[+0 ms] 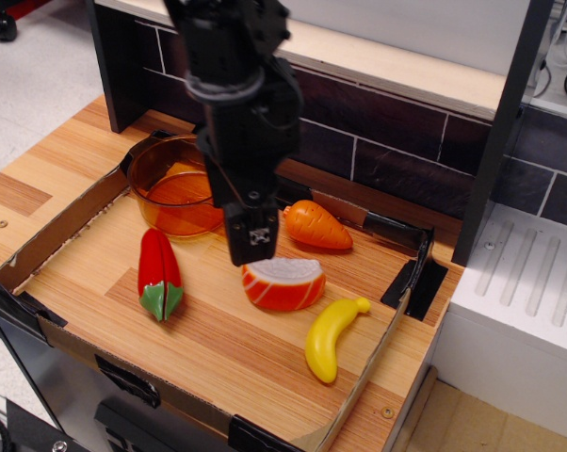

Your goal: Put sushi in pot

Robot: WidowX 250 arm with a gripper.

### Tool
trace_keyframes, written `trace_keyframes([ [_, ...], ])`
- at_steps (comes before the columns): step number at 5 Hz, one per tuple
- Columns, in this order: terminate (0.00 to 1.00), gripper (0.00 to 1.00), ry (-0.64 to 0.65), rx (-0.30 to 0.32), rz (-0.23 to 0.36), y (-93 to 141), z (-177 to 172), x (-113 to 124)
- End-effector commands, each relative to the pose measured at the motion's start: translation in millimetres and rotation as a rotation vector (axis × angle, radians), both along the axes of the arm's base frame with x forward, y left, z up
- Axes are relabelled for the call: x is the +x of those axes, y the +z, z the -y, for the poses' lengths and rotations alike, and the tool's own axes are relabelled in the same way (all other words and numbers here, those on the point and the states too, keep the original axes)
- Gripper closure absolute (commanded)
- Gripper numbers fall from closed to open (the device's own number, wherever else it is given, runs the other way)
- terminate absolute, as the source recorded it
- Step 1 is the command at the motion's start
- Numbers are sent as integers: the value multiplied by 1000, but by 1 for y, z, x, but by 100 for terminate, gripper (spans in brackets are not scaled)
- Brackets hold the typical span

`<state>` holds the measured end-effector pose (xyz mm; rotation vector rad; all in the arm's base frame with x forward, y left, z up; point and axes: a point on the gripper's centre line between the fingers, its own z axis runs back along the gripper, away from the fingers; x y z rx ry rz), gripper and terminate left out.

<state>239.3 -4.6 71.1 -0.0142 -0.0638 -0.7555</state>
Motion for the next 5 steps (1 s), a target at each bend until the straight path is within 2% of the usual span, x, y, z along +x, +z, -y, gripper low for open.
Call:
trace_keyframes([
  [1, 0, 0, -34, 34, 47, -14, 8, 11],
  [3, 0, 0, -41, 68, 25, -39, 11, 13],
  [4, 0, 0, -39, 65, 4, -47, 12, 15],
  [5, 0, 0, -35, 86, -21, -55, 14, 14],
])
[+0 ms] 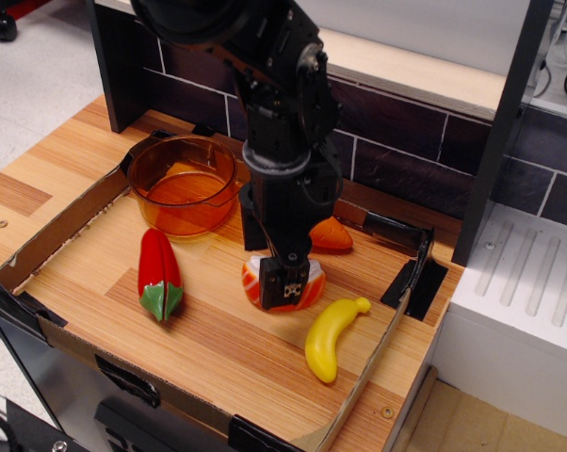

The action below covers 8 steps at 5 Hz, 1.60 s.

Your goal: Put sushi in pot

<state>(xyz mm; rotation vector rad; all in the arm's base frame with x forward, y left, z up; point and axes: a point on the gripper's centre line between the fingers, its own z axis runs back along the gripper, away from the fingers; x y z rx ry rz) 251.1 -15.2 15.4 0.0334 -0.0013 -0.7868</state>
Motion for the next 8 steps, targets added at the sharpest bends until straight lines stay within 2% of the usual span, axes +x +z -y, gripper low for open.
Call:
trace_keyframes([
  [1, 0, 0, -11, 11, 7, -1, 4, -1],
  [2, 0, 100, -1, 7, 26, 5, 1, -3],
  [3, 0, 100, 7, 12, 66, 19, -7, -4],
  [4, 0, 100, 19, -7, 112, 46, -18, -9],
  [5, 0, 100, 83, -61, 123, 75, -34, -12],
  [6, 0, 100, 184, -76, 106, 90, -64, -4],
  [7, 0, 100, 296, -60, 78, 86, -92, 6],
  [8, 0, 100, 348, -30, 73, 78, -108, 16],
])
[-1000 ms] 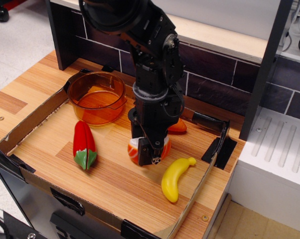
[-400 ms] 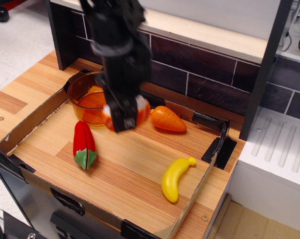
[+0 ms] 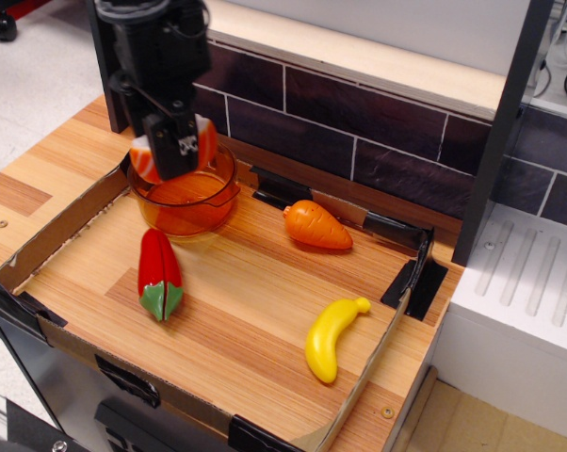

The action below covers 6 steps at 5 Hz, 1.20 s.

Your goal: Put sushi in pot

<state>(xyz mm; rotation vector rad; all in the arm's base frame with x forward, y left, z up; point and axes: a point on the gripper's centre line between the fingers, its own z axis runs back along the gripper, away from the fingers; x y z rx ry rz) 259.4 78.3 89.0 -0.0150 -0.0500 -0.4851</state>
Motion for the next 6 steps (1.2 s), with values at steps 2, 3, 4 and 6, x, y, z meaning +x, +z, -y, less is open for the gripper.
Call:
trace_keyframes([
  [2, 0, 100, 104, 34, -5, -9, -21, 28],
  [3, 0, 100, 101, 46, -32, -21, -17, 32],
  [4, 0, 100, 96, 72, -49, -33, -19, 30],
  [6, 0, 100, 94, 116, -63, -57, -22, 30],
])
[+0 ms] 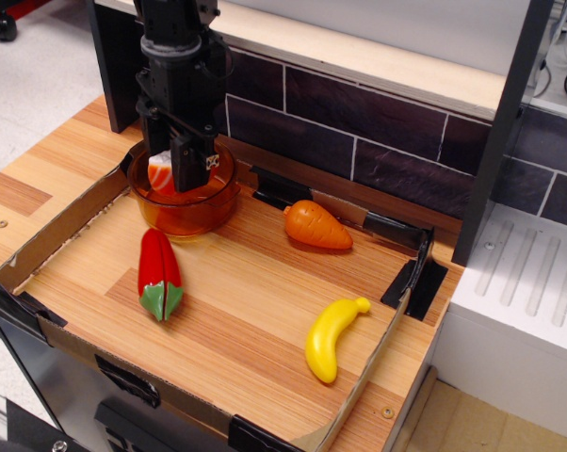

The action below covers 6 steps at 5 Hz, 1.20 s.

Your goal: Put sushi in pot

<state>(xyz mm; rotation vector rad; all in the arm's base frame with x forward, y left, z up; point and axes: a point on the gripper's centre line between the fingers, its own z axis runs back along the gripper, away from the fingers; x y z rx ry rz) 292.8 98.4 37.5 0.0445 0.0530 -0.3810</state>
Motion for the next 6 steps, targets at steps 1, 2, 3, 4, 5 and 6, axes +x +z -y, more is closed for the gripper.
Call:
trace_keyframes([
  [1, 0, 100, -22, 49, 18, -11, -3, -6],
  [2, 0, 0, 20, 25, 9, 3, -3, -9],
  [3, 0, 0, 34, 28, 54, 24, -3, -9],
  [4, 0, 0, 50, -17, 126, 65, -2, -11],
  [5, 0, 0, 75, -35, 260, 106, -2, -20],
  [6, 0, 0, 72, -51, 290, 121, -5, -30],
])
